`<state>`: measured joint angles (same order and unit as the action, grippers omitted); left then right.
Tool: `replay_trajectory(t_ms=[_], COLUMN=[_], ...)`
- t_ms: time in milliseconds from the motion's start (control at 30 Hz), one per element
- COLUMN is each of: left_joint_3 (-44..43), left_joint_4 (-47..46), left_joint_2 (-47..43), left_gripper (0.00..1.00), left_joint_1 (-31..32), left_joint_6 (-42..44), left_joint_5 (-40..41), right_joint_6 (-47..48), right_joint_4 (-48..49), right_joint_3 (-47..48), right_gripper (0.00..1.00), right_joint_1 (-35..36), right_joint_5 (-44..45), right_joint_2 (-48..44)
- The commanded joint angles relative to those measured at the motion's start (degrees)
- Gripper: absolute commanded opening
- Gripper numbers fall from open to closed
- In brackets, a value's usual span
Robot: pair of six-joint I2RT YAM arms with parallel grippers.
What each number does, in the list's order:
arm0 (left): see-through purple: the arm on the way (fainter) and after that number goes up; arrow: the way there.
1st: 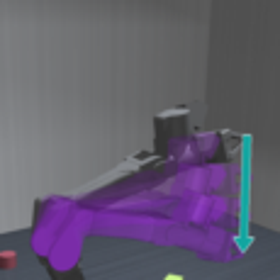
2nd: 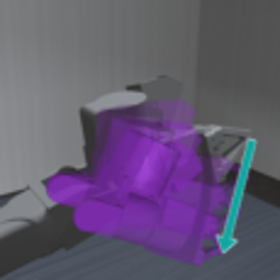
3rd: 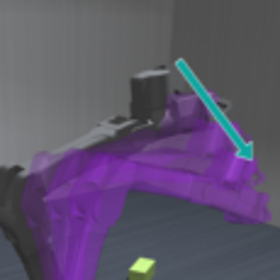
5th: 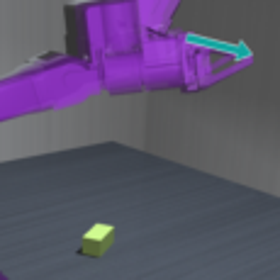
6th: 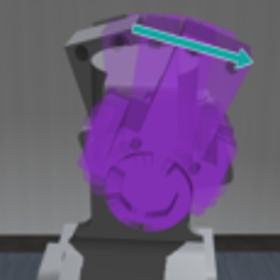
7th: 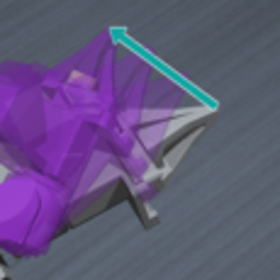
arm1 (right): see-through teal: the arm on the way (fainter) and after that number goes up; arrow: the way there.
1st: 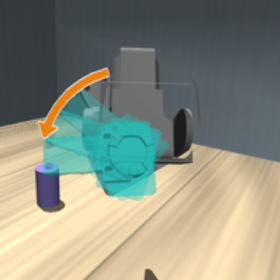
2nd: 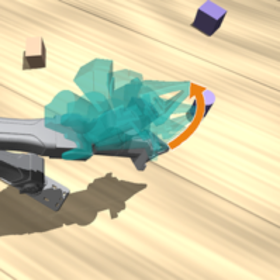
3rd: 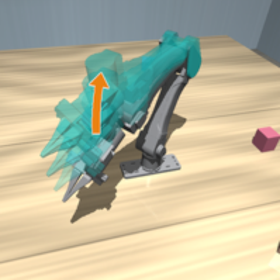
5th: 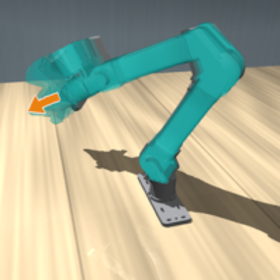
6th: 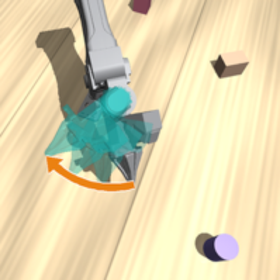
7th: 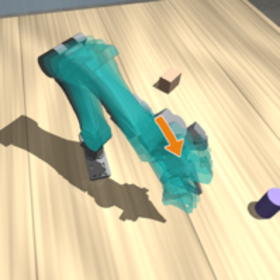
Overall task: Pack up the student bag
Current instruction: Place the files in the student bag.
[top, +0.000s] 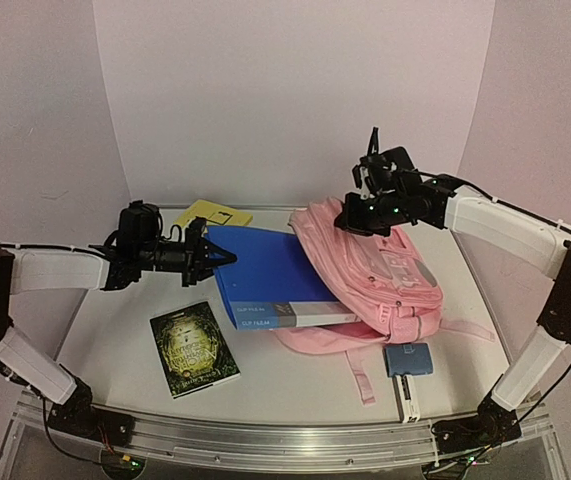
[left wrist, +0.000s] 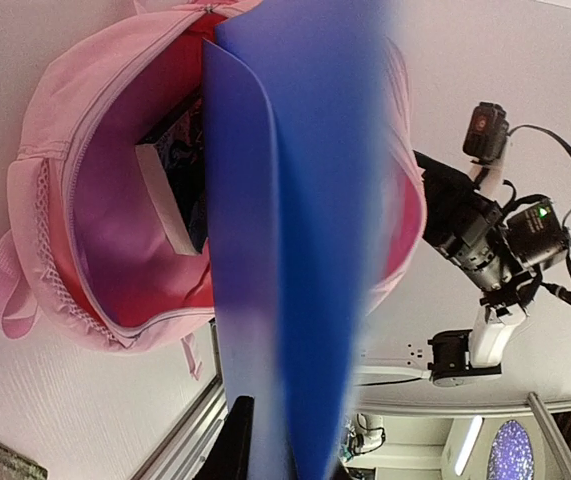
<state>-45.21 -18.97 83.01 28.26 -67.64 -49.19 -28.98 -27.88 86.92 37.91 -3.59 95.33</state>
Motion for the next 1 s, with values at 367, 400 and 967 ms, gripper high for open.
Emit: replay_trajectory(t_ms=[367,400,967], left_joint_3=[-16.86,-18.19,-34.56], left_joint_4=[-9.24,-9.09,-5.47], left_joint_2=[21.57,23.54,41.56], left_gripper=[0.00,0.00,0.01], left_joint_1=[11.08,11.59,15.95], left_joint_6=[5.69,5.93,8.64], left_joint_5=[12.05,12.58,20.93], right_joint_6=[-3.33,-3.44,-3.77], right_joint_4=[14.85,15.13,17.10], right_joint_3=[-1.61,-1.69,-2.42], right_gripper=[0.00,0.00,0.00], right_joint_1=[0.34,0.42,0.70], right_joint_5=[-3.56,-3.89,-3.07], right_joint_2=[-3.17,-2.77,-0.32])
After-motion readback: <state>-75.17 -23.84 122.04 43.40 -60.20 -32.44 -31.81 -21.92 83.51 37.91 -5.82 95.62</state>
